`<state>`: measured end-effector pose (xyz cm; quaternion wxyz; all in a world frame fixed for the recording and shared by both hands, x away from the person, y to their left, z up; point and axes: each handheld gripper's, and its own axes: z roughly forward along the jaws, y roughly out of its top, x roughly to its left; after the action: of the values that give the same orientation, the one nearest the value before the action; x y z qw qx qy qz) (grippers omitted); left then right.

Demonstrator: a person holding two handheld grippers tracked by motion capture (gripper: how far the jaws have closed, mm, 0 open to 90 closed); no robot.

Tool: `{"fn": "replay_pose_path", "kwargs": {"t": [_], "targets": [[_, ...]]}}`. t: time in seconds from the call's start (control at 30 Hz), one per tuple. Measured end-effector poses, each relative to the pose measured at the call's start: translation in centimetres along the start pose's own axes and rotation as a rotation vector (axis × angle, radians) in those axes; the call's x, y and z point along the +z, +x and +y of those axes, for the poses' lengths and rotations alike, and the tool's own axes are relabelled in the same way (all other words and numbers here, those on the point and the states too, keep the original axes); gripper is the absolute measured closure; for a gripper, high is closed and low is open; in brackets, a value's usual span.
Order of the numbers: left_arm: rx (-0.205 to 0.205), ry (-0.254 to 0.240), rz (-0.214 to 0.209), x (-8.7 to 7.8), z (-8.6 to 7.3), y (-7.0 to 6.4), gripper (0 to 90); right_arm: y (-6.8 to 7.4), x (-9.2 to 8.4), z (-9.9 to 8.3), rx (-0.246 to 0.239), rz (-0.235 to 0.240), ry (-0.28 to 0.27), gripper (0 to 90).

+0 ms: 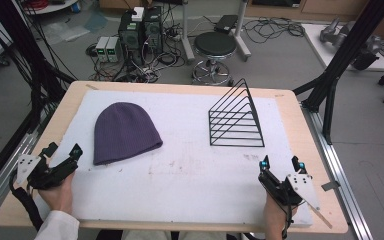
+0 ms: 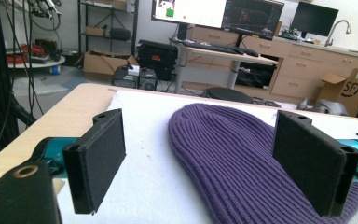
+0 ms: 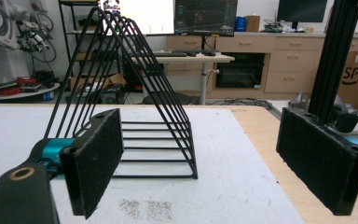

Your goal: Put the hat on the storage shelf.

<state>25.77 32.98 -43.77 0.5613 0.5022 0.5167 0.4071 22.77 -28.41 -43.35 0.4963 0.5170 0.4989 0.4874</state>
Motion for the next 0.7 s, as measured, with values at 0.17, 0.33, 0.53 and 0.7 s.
{"fn": "replay_pose_path", "kwargs": {"t": [0.17,0.33,0.53,0.7], "targets": [[-0.006,0.001,-0.001,0.0,0.01,0.09,17.7,0.02,-0.04,0.0,-0.005,0.0,-0.003,14.1],[-0.011,0.005,0.0,0.0,0.0,0.18,17.7,-0.06,0.0,-0.07,0.002,0.001,0.004,14.1],[-0.028,0.013,-0.003,0.09,-0.08,0.34,17.8,-0.33,0.03,-0.15,0.034,-0.002,0.007,13.1],[-0.028,0.013,-0.003,0.04,-0.06,0.39,17.8,-0.34,-0.11,-0.1,0.029,-0.012,0.001,13.1]]}}
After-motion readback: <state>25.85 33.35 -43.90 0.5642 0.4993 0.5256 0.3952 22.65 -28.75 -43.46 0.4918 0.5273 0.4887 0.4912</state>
